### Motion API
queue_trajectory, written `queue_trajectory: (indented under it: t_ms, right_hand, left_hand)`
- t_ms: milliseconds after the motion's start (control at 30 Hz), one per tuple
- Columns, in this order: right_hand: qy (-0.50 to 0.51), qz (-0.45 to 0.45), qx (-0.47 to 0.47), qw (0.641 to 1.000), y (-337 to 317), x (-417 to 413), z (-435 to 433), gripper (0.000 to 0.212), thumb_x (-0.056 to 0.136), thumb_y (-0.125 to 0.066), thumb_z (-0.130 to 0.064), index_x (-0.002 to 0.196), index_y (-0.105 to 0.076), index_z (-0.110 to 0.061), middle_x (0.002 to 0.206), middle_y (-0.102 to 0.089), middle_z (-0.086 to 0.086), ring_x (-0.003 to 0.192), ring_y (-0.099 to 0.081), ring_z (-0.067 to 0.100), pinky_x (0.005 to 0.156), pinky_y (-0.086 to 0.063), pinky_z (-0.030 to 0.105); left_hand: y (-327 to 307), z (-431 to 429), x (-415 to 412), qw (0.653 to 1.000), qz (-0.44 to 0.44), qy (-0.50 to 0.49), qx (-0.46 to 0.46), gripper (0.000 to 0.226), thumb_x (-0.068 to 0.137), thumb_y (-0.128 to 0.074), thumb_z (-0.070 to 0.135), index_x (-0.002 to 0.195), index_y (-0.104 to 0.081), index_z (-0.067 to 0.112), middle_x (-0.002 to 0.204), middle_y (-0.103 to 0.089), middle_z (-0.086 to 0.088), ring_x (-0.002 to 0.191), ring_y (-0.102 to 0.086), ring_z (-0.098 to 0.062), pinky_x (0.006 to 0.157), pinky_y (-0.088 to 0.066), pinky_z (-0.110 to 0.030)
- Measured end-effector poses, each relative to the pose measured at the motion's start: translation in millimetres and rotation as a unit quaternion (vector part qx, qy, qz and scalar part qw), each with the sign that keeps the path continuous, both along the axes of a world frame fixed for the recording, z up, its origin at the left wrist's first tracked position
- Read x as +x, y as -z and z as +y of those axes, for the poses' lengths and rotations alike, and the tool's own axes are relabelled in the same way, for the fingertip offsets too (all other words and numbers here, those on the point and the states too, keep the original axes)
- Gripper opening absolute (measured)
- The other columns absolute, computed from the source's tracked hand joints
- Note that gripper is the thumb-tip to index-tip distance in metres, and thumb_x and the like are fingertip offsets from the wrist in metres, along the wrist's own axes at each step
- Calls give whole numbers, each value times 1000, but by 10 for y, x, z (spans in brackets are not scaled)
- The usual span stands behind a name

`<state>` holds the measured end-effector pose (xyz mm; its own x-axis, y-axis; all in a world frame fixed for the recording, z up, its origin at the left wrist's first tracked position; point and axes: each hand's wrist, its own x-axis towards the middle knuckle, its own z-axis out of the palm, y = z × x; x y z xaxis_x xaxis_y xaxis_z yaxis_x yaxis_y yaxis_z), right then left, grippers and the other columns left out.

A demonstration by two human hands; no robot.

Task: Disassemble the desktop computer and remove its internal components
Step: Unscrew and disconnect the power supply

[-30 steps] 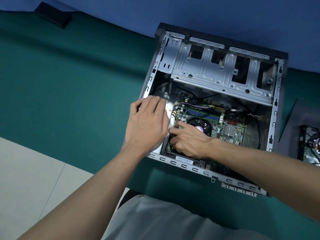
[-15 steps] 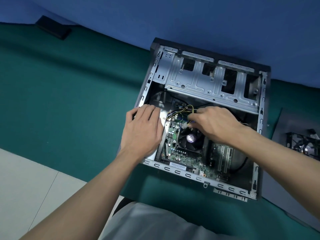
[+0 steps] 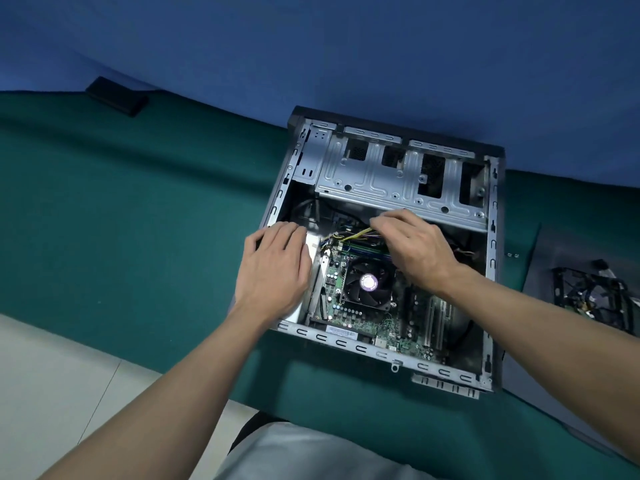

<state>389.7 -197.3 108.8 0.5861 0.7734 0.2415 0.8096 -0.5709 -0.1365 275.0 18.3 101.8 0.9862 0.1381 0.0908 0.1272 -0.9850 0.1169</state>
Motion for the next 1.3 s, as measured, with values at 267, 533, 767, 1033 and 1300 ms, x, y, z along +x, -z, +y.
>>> queue_trajectory:
  t_ms: [267,533,767,1033,1300]
  right_hand:
    - [47,-48,-161,985,-25,-9,-86,19,74,-70,2,90,-63,-6,74,-64,6,72,-57,24,44,-24,26]
    - [209,195,-99,953,-26,-382,72,8,87,-52,-10,93,-58,-9,95,-64,12,80,-61,32,67,-51,38]
    - [159,257,22,953,-248,-1173,695,40,97,-42,-45,129,-39,-20,86,-64,-2,67,-59,15,55,-47,33]
    - [248,123,-102,955,10,-1741,1023,100,80,-25,-80,150,-12,-9,126,-61,6,109,-57,28,85,-41,42]
    - [260,0,-141,955,147,-1908,1063,85,87,-56,-52,149,-20,-6,117,-63,7,102,-57,26,83,-42,39]
  left_hand:
    - [-20,-24,-213,999,41,7,-8,51,104,-23,35,151,-31,17,157,-28,3,147,-17,-9,118,-3,-27]
    - [-64,140,-648,993,102,55,10,65,98,-1,54,155,-8,23,161,-5,9,148,2,-5,120,3,-28]
    - [-45,584,-805,981,110,160,-23,100,83,-21,82,154,1,15,160,12,6,147,18,-12,119,-11,-32]
    - [-6,791,-824,946,155,150,-240,106,92,-60,37,144,32,28,162,-10,-5,134,-41,-25,101,-42,-38]
    - [53,752,-866,952,179,151,-199,88,99,-49,20,148,23,34,161,14,-8,130,-41,-42,101,-43,-49]
